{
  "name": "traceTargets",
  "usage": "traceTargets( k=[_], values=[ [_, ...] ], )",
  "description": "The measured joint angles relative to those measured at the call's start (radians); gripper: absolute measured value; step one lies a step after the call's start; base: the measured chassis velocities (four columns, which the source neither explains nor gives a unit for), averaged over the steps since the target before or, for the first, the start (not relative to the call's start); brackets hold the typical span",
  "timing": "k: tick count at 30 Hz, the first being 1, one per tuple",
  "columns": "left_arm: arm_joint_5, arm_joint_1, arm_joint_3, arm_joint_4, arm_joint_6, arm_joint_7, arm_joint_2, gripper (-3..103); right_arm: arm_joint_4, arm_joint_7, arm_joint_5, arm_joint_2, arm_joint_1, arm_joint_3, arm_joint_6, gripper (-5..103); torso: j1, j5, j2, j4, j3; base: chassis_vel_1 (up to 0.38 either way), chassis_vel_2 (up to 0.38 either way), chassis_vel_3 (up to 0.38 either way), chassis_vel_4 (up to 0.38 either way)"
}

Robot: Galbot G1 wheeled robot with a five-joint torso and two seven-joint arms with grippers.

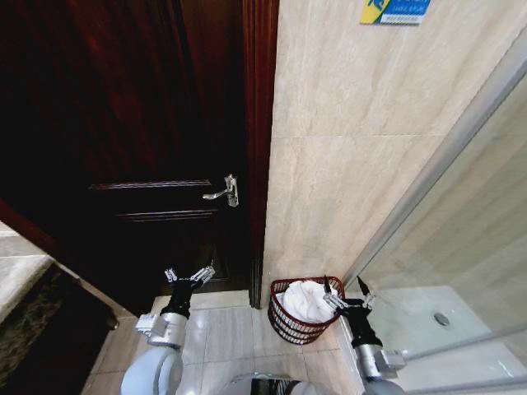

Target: Discard the used towel into the hamper.

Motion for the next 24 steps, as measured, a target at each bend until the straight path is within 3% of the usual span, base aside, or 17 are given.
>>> traceTargets(
  k=[10,24],
  values=[
    [0.0,0.0,0.0,0.0,0.0,0.0,0.0,100,0.093,-0.007,-0.009,0.021,0.009,0.006,-0.068,100,0.0,0.0,0.0,0.0,0.0,0.0,0.0,0.0,0.0],
    [0.0,0.0,0.0,0.0,0.0,0.0,0.0,100,0.155,-0.006,-0.009,0.037,-0.009,-0.006,-0.074,100,0.0,0.0,0.0,0.0,0.0,0.0,0.0,0.0,0.0]
  ],
)
